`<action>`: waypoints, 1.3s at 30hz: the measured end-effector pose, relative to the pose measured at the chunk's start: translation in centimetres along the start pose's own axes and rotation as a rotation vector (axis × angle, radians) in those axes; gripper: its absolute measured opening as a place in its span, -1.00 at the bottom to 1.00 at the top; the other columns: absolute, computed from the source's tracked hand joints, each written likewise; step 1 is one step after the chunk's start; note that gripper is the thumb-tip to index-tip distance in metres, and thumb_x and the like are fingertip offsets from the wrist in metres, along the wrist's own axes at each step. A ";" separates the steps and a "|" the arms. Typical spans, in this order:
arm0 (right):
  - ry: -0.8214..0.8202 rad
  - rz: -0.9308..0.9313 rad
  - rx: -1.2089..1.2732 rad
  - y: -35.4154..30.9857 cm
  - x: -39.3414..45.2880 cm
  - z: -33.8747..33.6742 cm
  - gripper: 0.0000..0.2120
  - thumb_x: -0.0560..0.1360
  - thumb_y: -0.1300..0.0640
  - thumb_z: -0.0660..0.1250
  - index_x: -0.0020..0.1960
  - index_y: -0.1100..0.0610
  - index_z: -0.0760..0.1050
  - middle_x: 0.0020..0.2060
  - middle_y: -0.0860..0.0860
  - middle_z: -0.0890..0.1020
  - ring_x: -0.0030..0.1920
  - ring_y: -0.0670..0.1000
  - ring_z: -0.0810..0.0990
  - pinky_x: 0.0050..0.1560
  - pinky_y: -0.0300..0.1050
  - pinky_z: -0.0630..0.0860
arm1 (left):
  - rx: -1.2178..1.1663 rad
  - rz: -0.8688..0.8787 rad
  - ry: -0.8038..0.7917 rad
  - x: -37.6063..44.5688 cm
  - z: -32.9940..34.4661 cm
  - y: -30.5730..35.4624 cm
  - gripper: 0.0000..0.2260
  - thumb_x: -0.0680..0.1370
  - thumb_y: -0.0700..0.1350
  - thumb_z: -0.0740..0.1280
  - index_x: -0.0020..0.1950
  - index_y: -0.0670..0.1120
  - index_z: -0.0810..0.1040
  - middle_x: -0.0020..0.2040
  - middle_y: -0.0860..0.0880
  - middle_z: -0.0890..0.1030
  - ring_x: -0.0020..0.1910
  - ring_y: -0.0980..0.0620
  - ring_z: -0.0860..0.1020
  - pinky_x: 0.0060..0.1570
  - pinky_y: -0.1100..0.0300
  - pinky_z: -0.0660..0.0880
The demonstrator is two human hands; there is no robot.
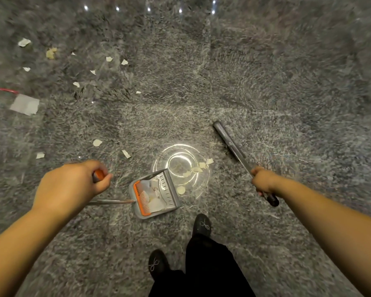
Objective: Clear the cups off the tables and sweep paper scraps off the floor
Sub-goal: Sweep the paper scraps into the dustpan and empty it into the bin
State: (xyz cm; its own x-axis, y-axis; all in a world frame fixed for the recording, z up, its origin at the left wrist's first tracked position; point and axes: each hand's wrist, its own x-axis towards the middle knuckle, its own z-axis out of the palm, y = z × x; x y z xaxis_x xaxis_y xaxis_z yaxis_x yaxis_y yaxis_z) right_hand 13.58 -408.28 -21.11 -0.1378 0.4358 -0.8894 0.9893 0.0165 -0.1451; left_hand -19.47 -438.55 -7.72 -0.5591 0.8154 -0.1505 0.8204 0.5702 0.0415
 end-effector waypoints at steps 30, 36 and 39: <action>-0.387 -0.148 0.540 -4.6 -15.4 26.5 -0.68 0.63 0.20 0.12 0.36 0.00 0.25 -0.41 0.06 0.41 -0.60 -0.09 0.34 -0.55 -0.30 0.32 | -0.065 -0.058 0.029 -5.3 1.5 -2.4 -0.77 0.54 0.28 0.26 -0.12 0.14 0.49 -0.43 0.12 0.49 -0.45 0.11 0.41 -0.50 0.27 0.22; -0.435 -0.071 0.585 -3.6 -15.2 26.6 -0.71 0.65 0.20 0.11 0.33 -0.01 0.28 -0.38 0.08 0.46 -0.56 -0.05 0.43 -0.56 -0.25 0.38 | -0.118 -0.109 0.023 -6.2 1.2 -4.0 -0.76 0.53 0.27 0.28 -0.11 0.13 0.51 -0.38 0.14 0.50 -0.40 0.07 0.43 -0.47 0.26 0.24; -0.407 -0.003 0.593 -3.3 -15.0 26.5 -0.75 0.65 0.23 0.05 0.25 -0.02 0.32 -0.35 0.10 0.51 -0.55 -0.02 0.52 -0.60 -0.27 0.40 | -0.116 -0.105 0.028 -6.8 1.2 -3.9 -0.77 0.53 0.26 0.27 -0.10 0.13 0.51 -0.37 0.12 0.52 -0.40 0.06 0.46 -0.48 0.26 0.29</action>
State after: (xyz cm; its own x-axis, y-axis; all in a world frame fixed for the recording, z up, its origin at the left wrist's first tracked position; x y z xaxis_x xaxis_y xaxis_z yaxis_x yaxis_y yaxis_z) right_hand 11.07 -438.78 -18.74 -0.2616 0.0649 -0.9630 0.8117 -0.5250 -0.2559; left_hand -18.74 -446.47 -8.01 -0.6458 0.7519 -0.1325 0.7387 0.6593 0.1406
